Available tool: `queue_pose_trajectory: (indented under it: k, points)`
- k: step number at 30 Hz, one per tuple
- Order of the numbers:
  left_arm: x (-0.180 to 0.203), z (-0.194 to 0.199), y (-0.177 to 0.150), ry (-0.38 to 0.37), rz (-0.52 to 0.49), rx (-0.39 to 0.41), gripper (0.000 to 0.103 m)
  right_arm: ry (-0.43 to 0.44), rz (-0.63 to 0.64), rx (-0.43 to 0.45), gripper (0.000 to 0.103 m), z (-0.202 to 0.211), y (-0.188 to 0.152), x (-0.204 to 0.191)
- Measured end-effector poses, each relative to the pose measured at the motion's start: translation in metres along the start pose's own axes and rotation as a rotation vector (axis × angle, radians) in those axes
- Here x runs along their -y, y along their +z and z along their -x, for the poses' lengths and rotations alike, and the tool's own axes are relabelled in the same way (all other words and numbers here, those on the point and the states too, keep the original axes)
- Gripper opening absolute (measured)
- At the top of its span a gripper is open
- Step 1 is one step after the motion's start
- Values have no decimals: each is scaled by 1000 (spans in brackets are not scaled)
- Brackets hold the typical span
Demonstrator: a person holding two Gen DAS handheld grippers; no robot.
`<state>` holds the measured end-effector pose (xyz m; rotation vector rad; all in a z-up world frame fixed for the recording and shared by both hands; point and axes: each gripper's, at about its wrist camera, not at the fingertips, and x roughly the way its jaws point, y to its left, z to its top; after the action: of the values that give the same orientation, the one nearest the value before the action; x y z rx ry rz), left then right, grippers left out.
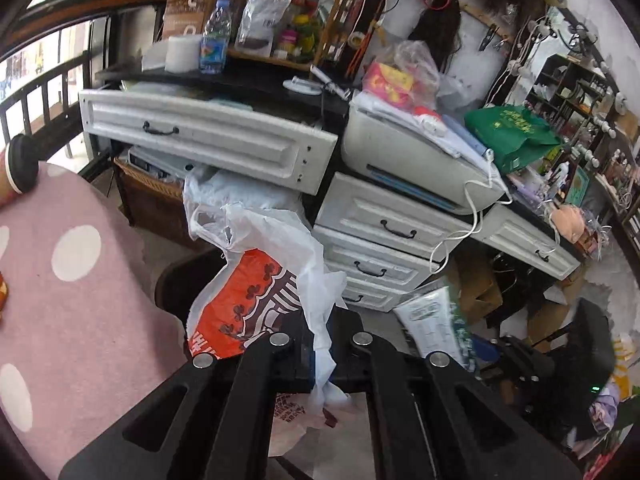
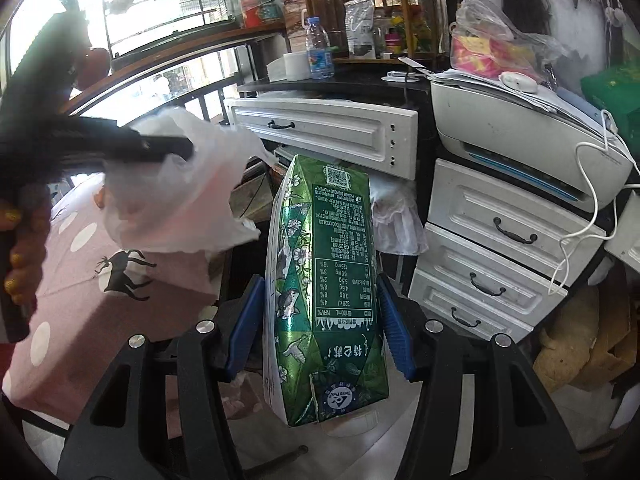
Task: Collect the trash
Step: 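Carry the bag and carton over the black bin with both tools, then open both tools to drop the bag and green carton into the bin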
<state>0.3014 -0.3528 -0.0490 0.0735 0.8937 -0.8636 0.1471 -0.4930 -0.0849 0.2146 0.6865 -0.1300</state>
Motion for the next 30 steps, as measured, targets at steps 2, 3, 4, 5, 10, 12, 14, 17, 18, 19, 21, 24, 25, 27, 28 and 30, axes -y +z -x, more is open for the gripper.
queue_pose_trajectory:
  k: [2,3,4,5,10,12,14,17,18,19,21,24,25,27,28,30]
  points:
    - [-6,-29,-8,-6,37,-59,4,-17,-8,-4,56,3,-6,8]
    - [-9,-42,-12,-10,54,-89,4,-25,-10,-7,56,3,-9,11]
    - [-11,-54,-15,-10,65,-116,4,-28,-15,-12,56,3,-11,14]
    - [-13,-65,-17,-5,72,-130,4,-30,-22,-17,56,3,-14,17]
    - [-23,-104,-29,41,112,-200,33,-43,-45,-32,56,1,-21,28]
    - [-26,-109,-31,50,122,-219,63,-42,-51,-31,56,1,-22,31]
    - [-26,-108,-32,47,122,-208,64,-47,-50,-30,56,0,-22,32]
    - [-24,-98,-34,37,111,-197,65,-49,-56,-35,56,-4,-22,36]
    - [-21,-92,-33,25,108,-184,66,-50,-55,-37,56,-6,-22,36]
    - [-18,-87,-31,13,104,-170,66,-54,-53,-40,56,-9,-22,36]
    - [-10,-71,-29,-4,86,-124,70,-63,-39,-42,56,-15,-21,33]
    - [3,-31,-26,-7,34,-18,79,-58,-9,-54,56,-30,-19,24]
    - [6,-19,-26,-2,19,14,83,-43,-5,-66,56,-37,-18,20]
    - [9,3,-26,12,-6,63,87,-10,2,-88,56,-54,-16,9]
    - [8,11,-26,26,-14,77,89,5,9,-101,56,-65,-15,2]
    - [4,27,-29,56,-29,97,90,34,16,-137,56,-90,-12,-13]
